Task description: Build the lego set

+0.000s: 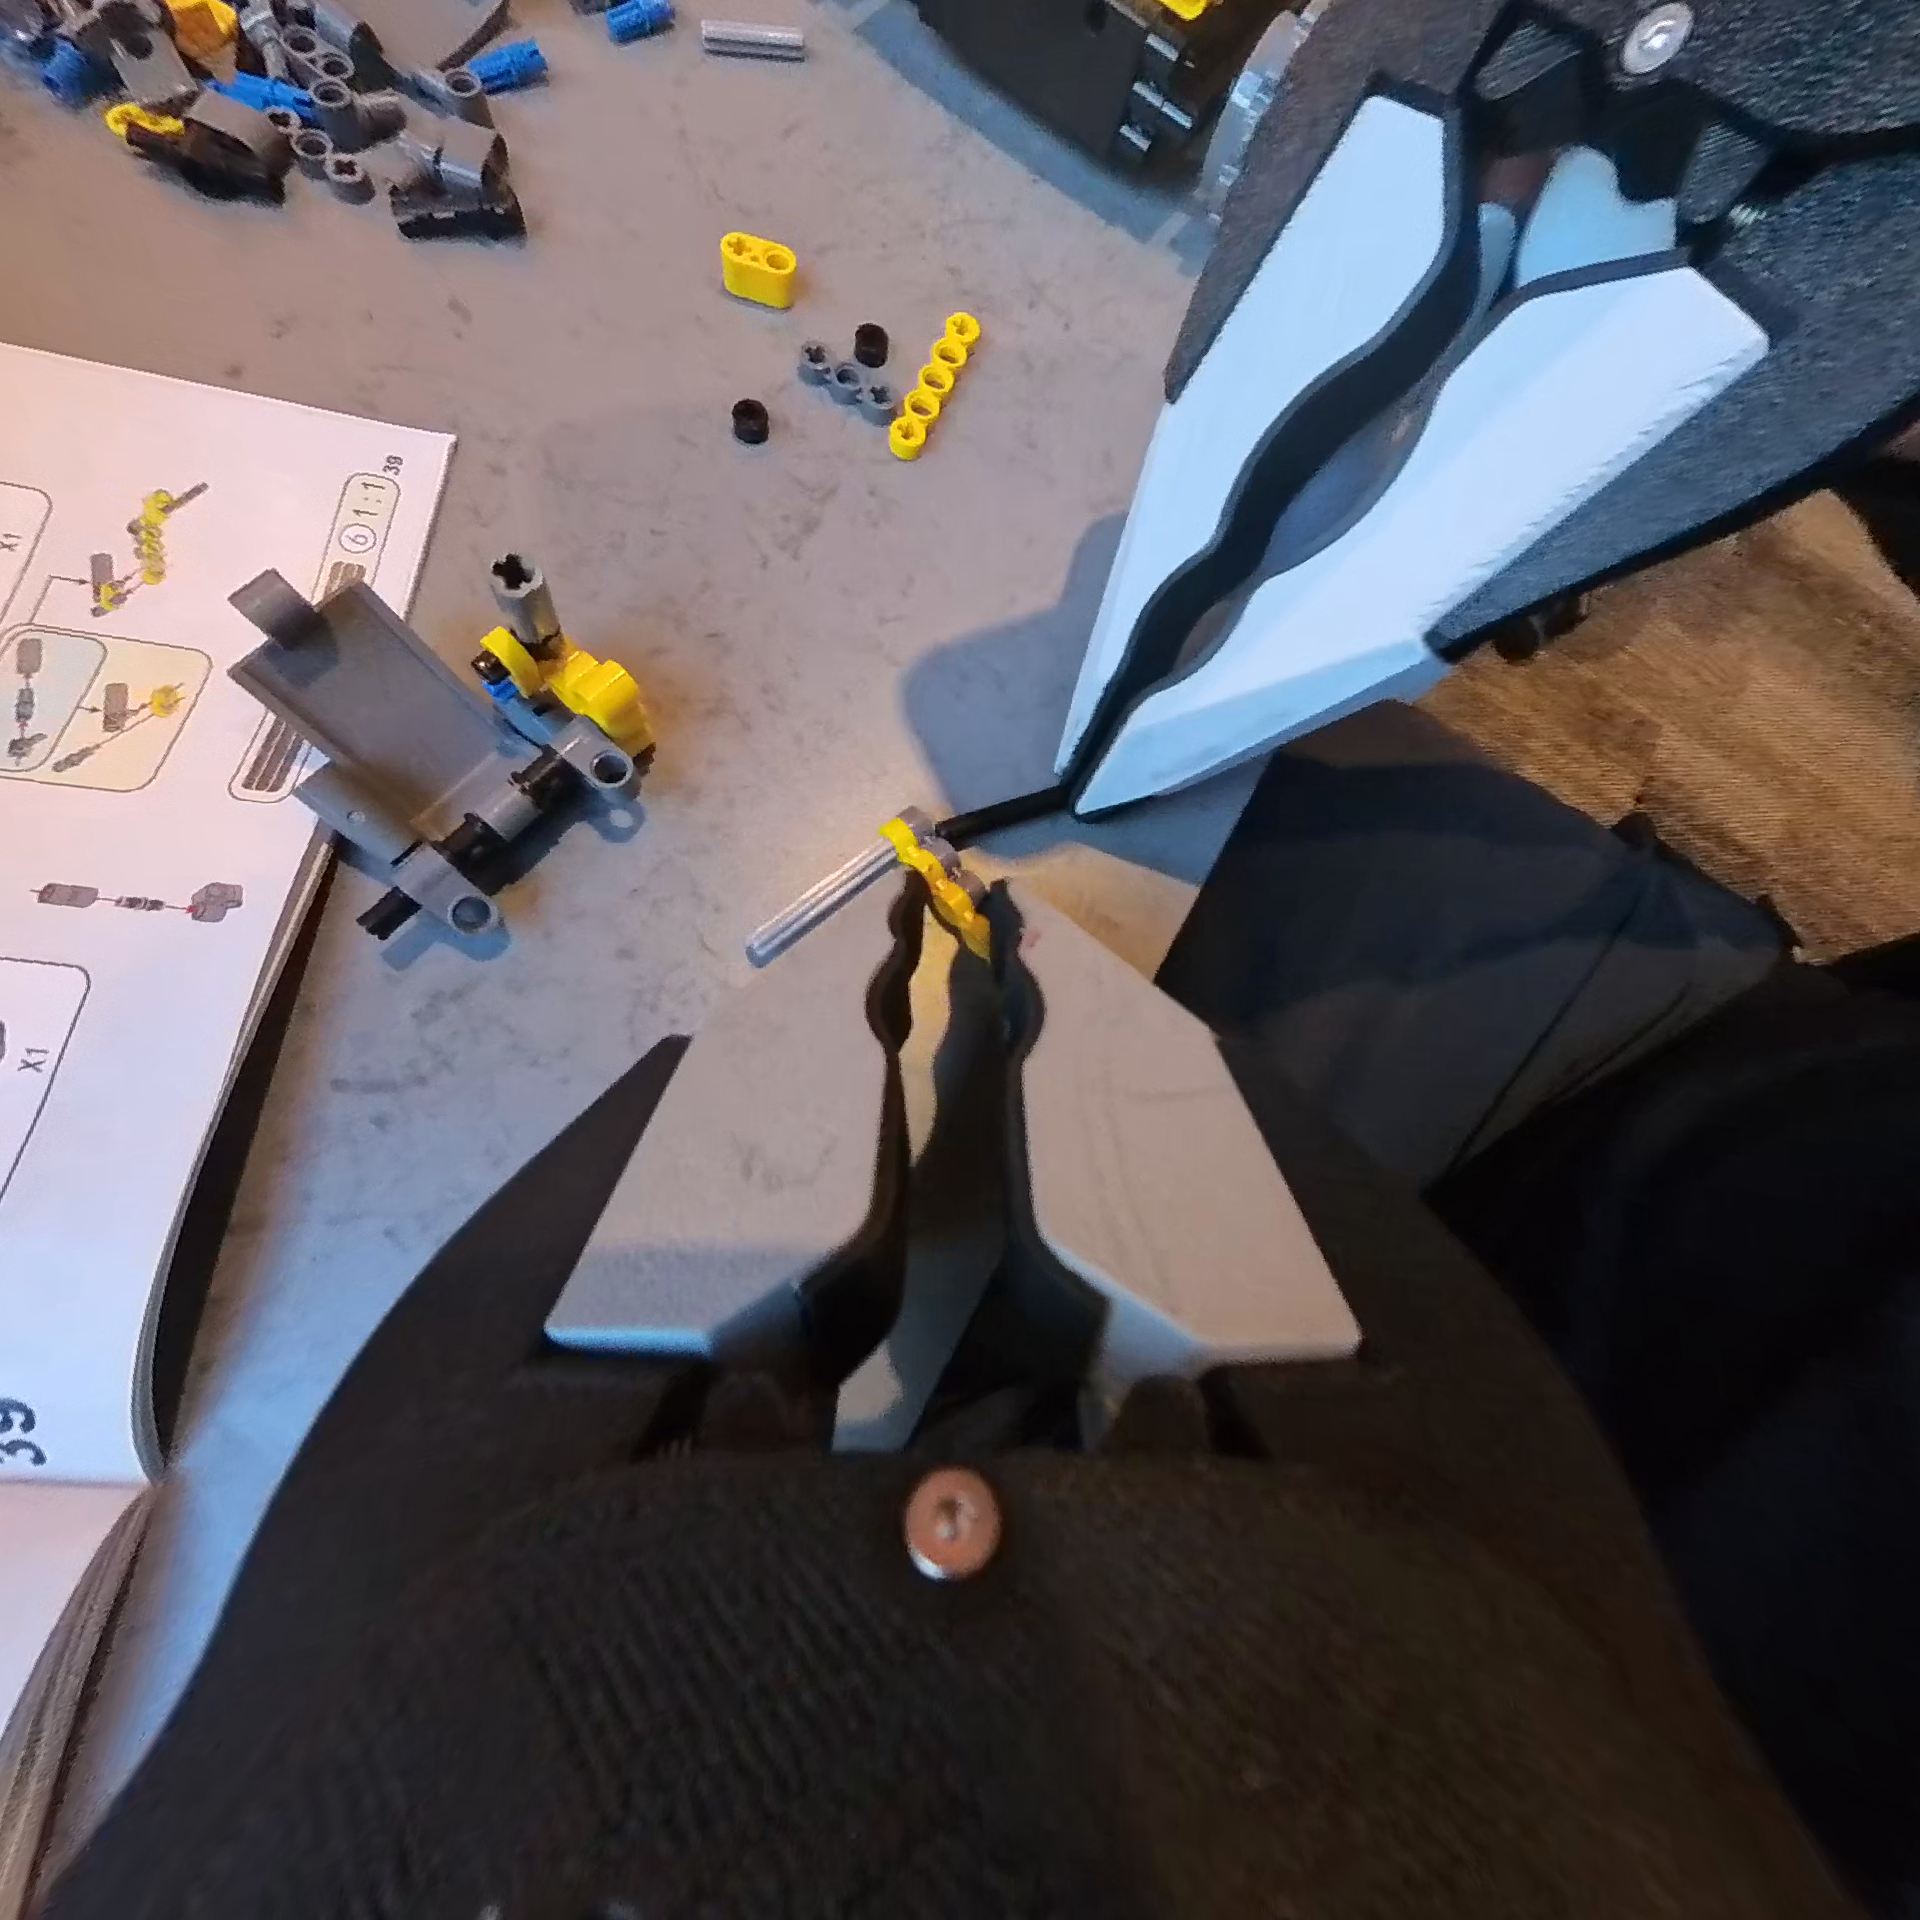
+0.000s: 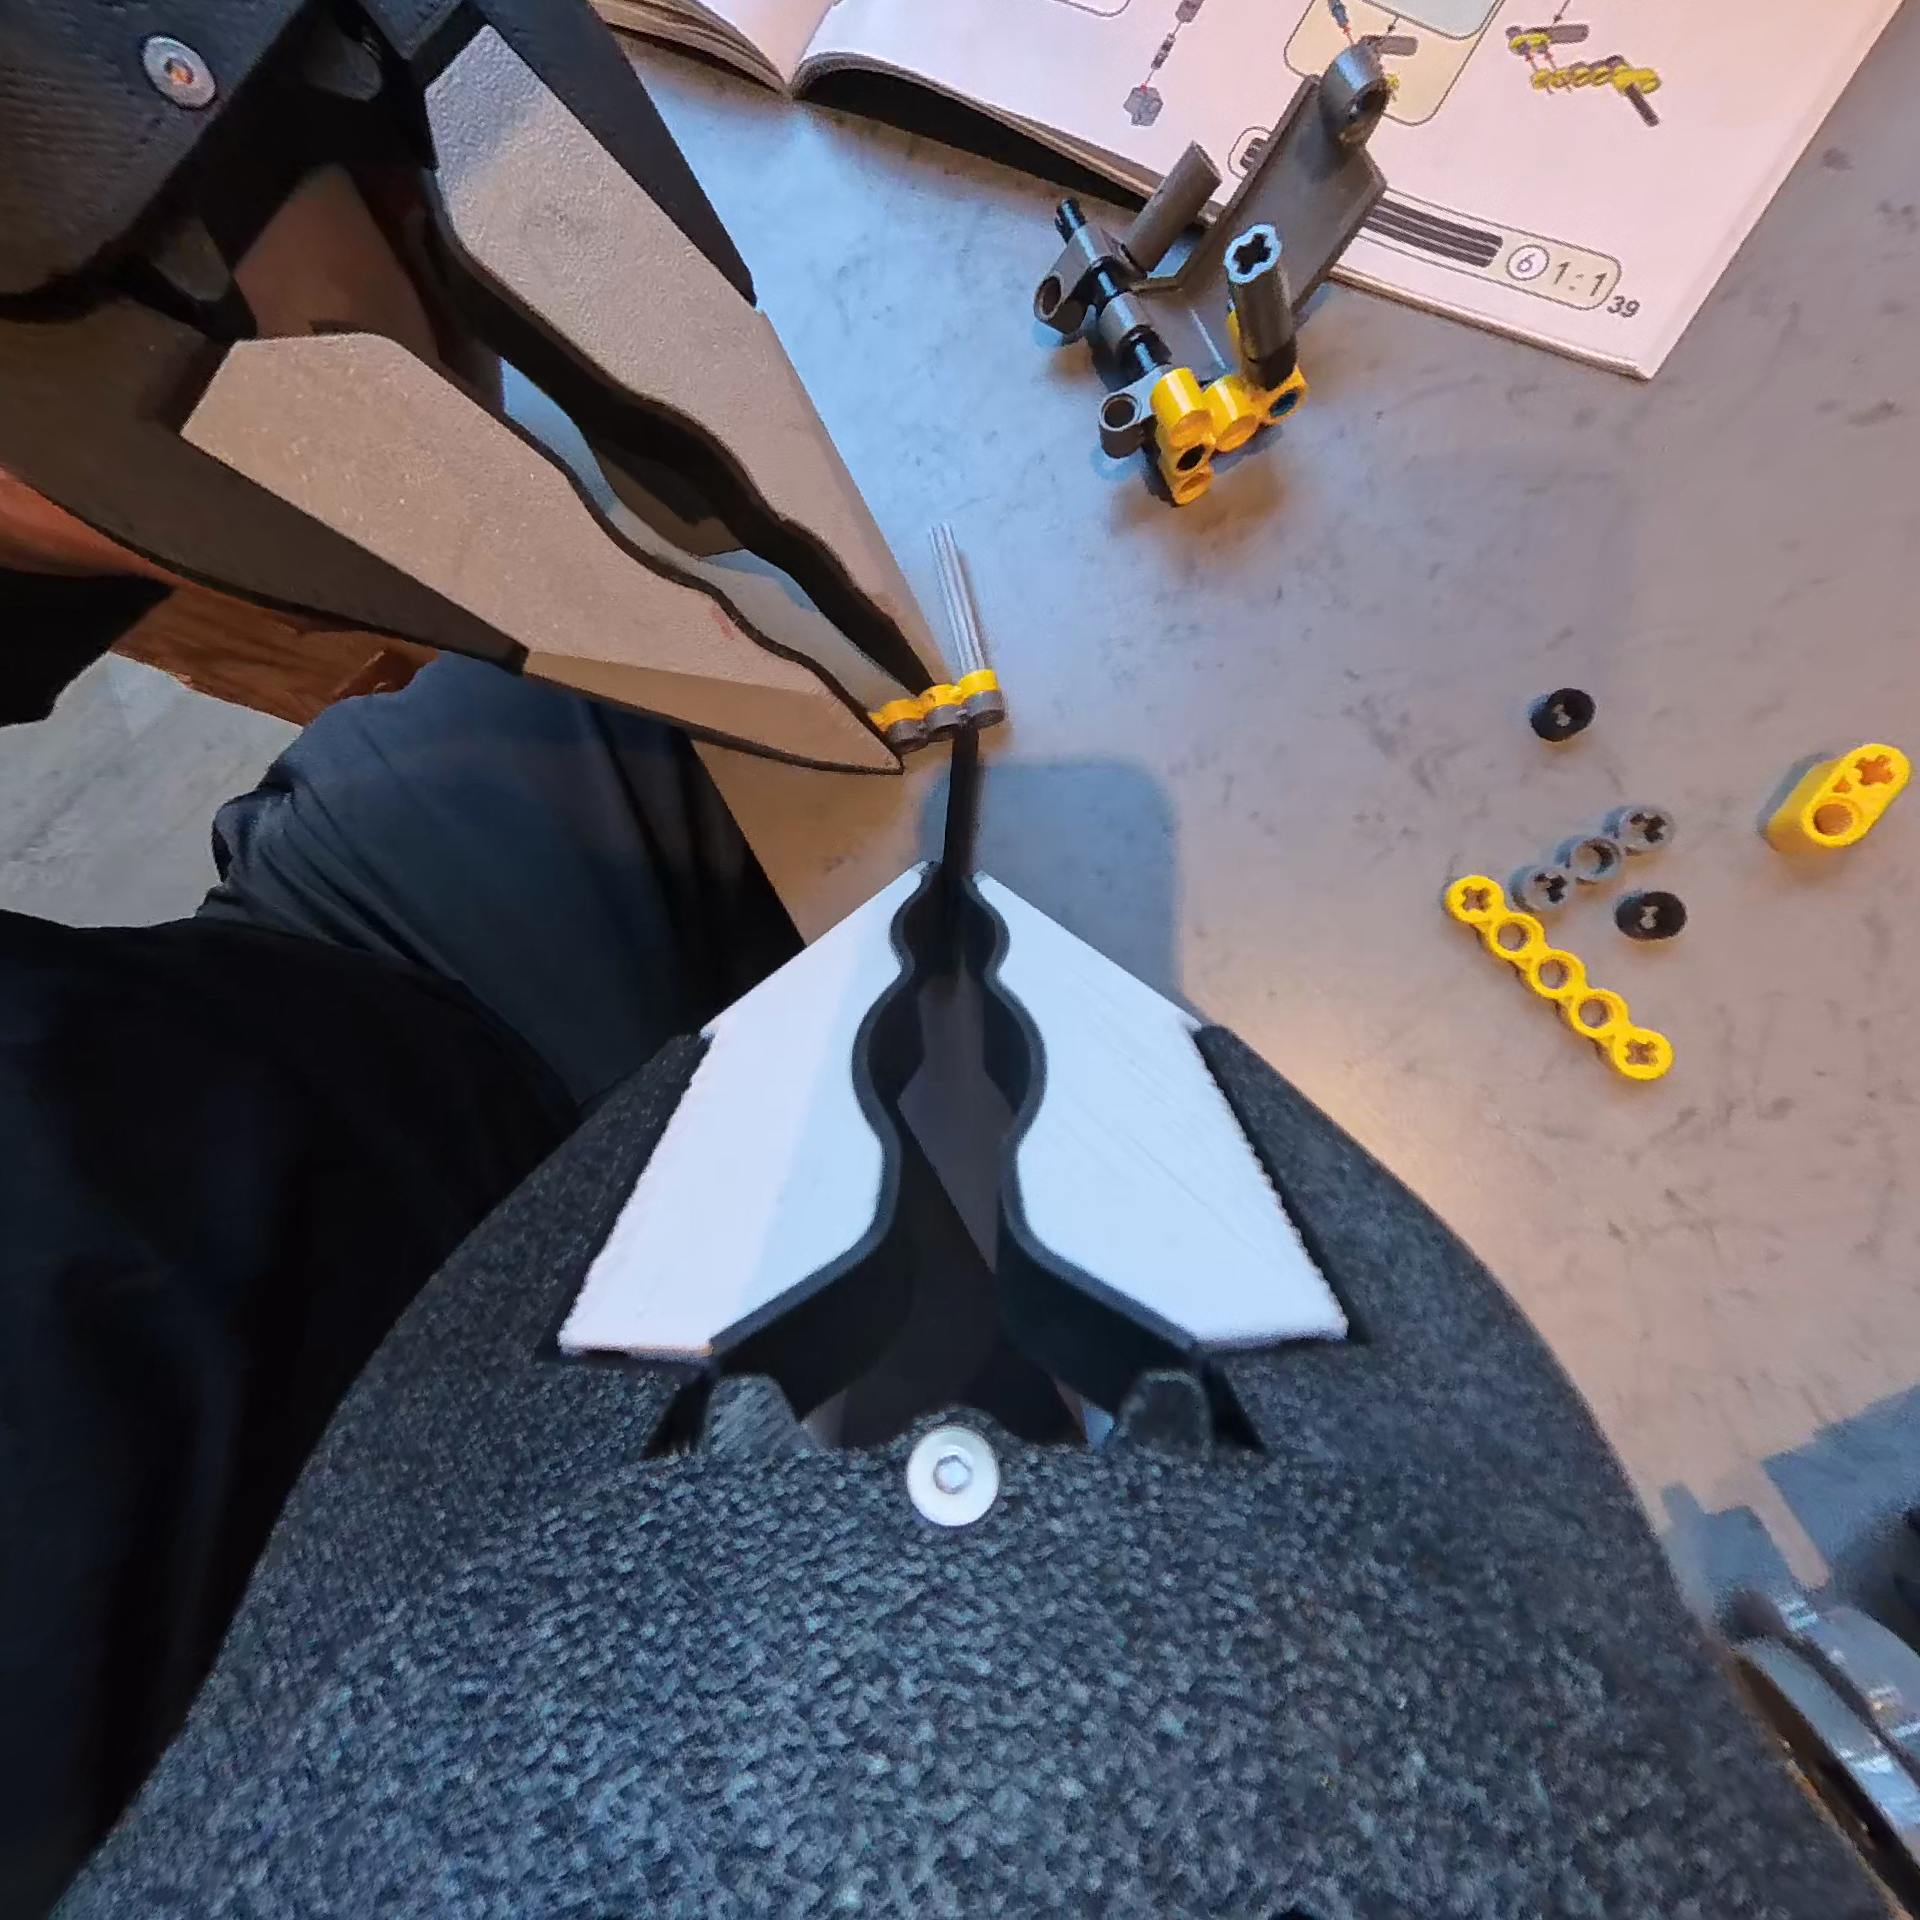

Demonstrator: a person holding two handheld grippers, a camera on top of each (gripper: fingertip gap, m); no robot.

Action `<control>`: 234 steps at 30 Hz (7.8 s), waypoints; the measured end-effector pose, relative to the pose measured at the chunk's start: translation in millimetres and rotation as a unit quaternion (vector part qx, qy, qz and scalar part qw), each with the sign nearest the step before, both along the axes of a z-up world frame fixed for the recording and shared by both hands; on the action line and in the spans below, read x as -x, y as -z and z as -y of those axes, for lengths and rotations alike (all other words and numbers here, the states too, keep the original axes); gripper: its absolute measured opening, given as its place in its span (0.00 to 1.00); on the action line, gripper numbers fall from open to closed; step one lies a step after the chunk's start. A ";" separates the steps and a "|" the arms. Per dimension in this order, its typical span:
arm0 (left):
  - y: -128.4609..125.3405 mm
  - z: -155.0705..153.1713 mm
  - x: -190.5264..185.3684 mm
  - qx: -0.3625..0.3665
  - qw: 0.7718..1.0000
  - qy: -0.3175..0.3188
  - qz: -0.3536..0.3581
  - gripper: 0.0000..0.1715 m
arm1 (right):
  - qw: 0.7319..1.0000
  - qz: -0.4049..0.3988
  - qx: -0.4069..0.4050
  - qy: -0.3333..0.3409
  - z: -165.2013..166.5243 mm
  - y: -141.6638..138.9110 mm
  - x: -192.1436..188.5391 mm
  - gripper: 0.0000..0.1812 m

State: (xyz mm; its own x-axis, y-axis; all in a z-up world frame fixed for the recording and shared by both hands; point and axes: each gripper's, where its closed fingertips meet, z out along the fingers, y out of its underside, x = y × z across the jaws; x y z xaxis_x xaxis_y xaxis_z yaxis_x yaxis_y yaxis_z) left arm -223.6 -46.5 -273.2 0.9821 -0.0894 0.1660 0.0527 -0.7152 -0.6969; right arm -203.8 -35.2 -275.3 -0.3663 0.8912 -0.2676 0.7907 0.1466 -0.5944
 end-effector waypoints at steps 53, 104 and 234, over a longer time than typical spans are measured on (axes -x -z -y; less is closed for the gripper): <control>1.9 -1.8 1.5 0.028 0.997 0.036 -0.061 0.05 | 0.998 0.001 -0.021 0.052 -3.8 0.1 -2.5 0.01; 2.0 -5.8 -9.9 0.002 0.987 0.157 -0.037 0.05 | 0.997 -0.026 0.070 0.007 -5.6 -2.4 4.2 0.01; -38.1 141.0 -77.7 -0.225 0.917 0.330 0.001 0.05 | 0.769 -0.396 -0.345 -0.365 141.6 -28.5 -29.9 0.06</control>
